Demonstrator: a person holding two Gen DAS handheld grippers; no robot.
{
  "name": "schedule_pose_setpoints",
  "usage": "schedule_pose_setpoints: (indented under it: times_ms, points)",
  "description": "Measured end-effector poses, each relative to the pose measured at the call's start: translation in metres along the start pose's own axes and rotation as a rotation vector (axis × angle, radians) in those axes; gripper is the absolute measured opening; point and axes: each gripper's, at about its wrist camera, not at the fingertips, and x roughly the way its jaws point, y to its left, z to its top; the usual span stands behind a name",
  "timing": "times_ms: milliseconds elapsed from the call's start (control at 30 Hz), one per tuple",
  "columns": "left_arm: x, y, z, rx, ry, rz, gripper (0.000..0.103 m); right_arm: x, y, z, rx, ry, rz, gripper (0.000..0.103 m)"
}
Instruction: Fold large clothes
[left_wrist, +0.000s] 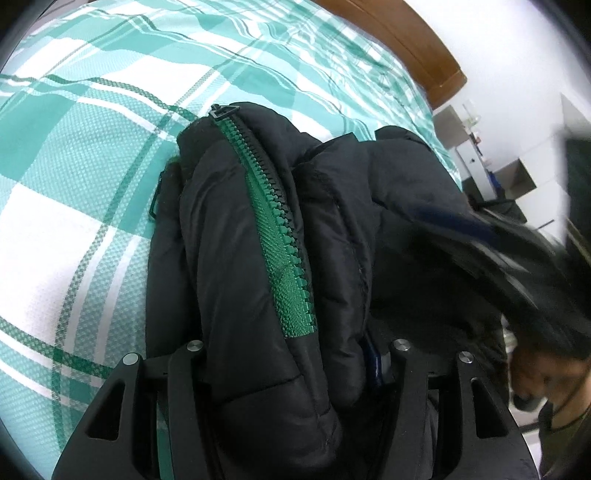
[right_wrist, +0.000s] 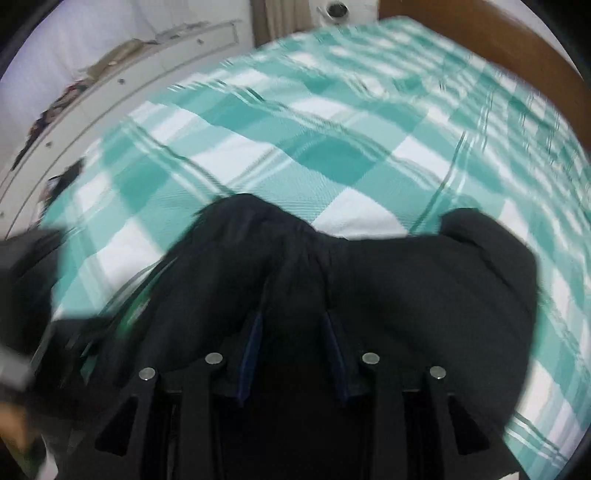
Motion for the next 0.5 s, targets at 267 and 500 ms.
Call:
schedule_pose_setpoints:
  times_ms: [267, 500]
  points:
    - [-0.001, 0.002, -0.004, 0.001, -0.004, 0.000, 0.058, -0.115, 0.007, -0.146, 0.034, -0.106, 0.046, 0.035]
    - [0.004, -0.010, -0.003, 0.007, -0.001, -0.006, 0.062, -0.069, 0.013, -0.193, 0.126, -0.019, 0.008, 0.035]
